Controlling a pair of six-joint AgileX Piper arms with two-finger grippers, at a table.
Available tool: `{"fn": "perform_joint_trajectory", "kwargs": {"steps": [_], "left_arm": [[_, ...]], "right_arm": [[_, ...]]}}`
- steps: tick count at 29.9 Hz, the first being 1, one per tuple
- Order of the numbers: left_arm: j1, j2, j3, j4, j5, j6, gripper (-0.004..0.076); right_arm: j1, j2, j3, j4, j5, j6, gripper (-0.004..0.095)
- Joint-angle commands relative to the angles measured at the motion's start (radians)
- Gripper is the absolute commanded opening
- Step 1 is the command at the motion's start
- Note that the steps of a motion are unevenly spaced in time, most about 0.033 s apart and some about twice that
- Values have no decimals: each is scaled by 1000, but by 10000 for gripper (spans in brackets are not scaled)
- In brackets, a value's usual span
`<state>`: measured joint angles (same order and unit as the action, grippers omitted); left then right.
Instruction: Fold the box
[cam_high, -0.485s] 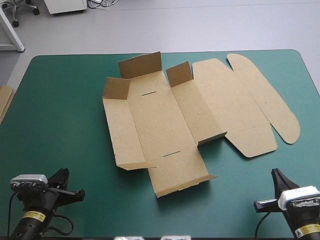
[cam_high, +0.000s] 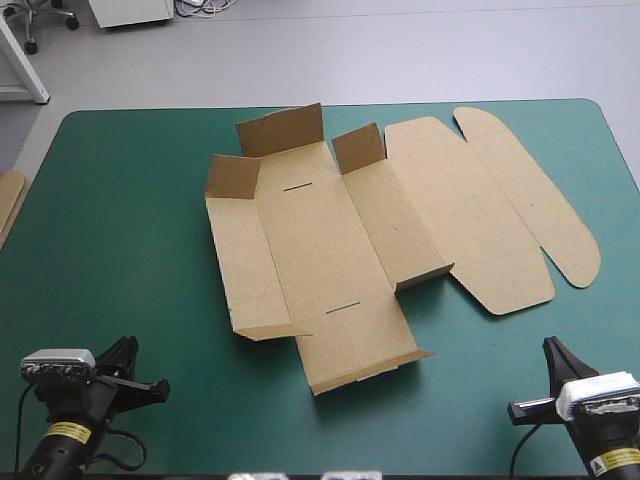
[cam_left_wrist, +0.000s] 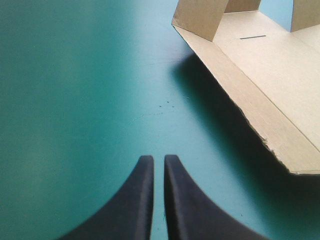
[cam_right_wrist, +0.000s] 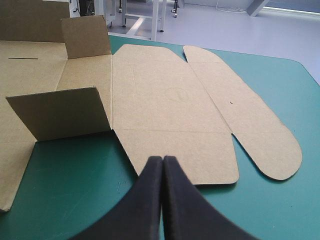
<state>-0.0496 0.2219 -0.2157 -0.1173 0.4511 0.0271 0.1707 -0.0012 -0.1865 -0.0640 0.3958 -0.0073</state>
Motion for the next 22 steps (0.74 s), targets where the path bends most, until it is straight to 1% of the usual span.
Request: {"fn": "perform_joint_trajectory", "kwargs": {"steps": [1, 13, 15, 16, 18, 20, 22], "left_arm": [[-3, 17, -28, -5, -66, -2, 61], [-3, 17, -28, -5, -71, -2, 62], [-3, 17, -28, -9, -76, -2, 82], [-3, 17, -28, -17, -76, -2, 113], [-3, 17, -32, -39, -73, -2, 218], [-3, 26, -55, -106, -34, -18, 361], [-3, 53, -88, -214, 28, -43, 482]], "right_arm": [[-2, 15, -35, -7, -76, -7, -20], [-2, 15, -35, -7, -76, -7, -20], [-2, 15, -35, -7, -76, -7, -20], [-2, 15, -35, -7, -76, -7, -20], [-2, 15, -35, -7, -78, -7, -20], [-2, 15, -35, -7, -78, -7, -20], [-2, 15, -35, -7, -78, -7, -20]]}}
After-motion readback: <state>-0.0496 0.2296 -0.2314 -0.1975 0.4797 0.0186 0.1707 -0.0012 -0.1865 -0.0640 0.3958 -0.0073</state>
